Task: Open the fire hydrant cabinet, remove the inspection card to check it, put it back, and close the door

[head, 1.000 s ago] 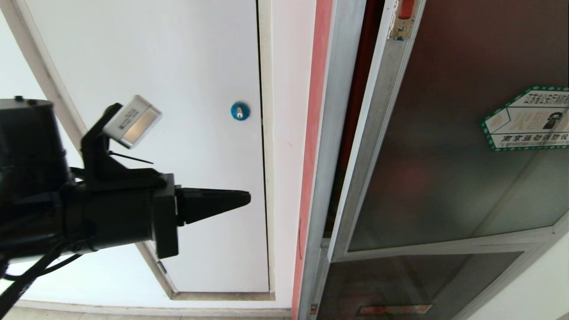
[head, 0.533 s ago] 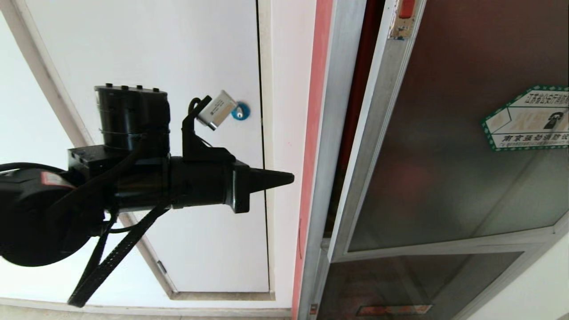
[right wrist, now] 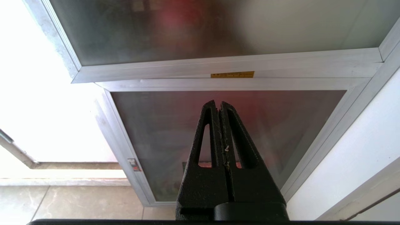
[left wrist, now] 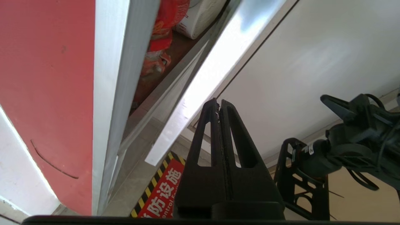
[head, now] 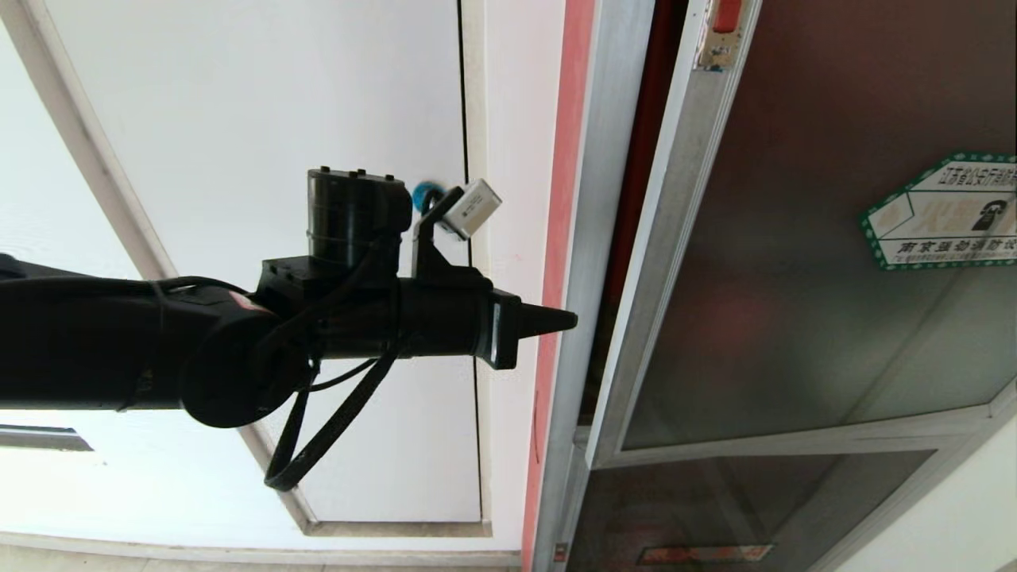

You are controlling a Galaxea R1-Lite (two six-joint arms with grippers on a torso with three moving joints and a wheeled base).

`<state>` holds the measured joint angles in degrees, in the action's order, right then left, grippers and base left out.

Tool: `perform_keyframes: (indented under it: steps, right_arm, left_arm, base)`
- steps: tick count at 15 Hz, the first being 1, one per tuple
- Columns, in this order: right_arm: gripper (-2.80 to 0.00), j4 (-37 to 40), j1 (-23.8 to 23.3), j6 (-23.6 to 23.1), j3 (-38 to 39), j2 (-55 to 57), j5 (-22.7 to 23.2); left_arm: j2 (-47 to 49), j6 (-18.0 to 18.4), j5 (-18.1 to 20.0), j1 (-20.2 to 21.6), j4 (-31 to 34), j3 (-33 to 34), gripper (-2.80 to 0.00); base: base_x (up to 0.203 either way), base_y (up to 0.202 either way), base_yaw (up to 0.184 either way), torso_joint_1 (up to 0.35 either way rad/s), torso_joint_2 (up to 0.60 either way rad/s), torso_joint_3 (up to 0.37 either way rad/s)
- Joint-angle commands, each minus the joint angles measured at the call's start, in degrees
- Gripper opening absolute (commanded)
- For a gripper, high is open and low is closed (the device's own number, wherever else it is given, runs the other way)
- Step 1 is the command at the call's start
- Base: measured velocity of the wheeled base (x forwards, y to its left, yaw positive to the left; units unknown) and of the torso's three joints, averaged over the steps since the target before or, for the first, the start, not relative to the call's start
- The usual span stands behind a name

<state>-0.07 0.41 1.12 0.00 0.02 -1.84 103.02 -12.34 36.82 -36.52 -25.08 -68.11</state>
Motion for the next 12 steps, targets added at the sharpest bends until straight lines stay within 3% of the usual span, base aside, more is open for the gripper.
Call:
perform_keyframes:
  steps: [1, 12]
  right_arm:
    - [-2.80, -0.01, 0.02, 0.02, 0.00, 0.15, 0.00]
    - [-2.80, -0.01, 0.02, 0.02, 0.00, 0.15, 0.00]
  left_arm:
    - [2.92, -0.14, 0.19, -0.17, -0.15, -1.80, -2.80]
    - [10.62, -0.32, -1.04, -1.80, -0.06, -10.64, -2.80]
  base:
    - [0.000, 0.000, 0.000, 0.000, 0.00, 0.000]
    - [0.000, 0.000, 0.000, 0.000, 0.00, 0.000]
